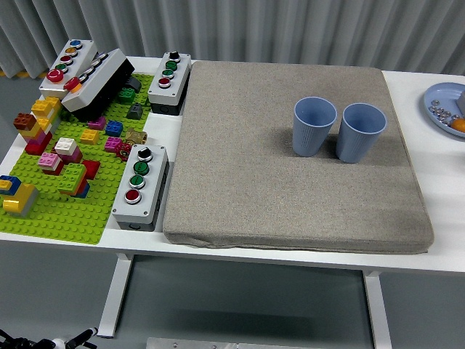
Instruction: Pick cup pour cup place
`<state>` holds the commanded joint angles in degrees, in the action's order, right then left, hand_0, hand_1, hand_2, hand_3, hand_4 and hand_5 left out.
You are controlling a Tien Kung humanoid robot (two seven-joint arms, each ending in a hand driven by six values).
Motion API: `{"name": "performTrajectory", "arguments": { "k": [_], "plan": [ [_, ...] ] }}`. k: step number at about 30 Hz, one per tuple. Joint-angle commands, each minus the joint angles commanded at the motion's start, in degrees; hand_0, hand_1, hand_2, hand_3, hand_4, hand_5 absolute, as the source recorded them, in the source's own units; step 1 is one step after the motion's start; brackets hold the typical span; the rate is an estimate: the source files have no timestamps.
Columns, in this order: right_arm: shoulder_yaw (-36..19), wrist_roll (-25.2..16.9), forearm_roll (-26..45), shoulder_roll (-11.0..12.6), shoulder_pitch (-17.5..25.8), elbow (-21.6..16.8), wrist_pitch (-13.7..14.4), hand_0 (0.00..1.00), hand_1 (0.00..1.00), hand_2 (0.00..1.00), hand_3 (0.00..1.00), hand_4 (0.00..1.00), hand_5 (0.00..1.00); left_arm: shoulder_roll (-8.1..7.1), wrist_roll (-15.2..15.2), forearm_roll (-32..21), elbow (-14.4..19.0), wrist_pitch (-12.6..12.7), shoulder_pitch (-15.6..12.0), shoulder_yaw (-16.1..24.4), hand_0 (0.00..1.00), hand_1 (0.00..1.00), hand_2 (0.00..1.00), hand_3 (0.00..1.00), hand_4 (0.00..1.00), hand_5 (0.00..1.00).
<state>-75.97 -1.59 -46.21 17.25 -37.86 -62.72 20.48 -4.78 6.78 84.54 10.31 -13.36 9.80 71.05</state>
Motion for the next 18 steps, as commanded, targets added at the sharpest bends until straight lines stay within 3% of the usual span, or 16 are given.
{"name": "performTrajectory", "arguments": {
  "k": [18],
  "plan": [
    [0.9,0.8,-0.3,-0.6,-1.6,0.3,-0.7,0.857,0.749,0.747,0.748,0.763,0.998,0.18,-0.1,-0.2,0.0,0.5,-0.2,1.6,0.85,0.868,0.88,0.769,0.597,0.998]
  ]
}}
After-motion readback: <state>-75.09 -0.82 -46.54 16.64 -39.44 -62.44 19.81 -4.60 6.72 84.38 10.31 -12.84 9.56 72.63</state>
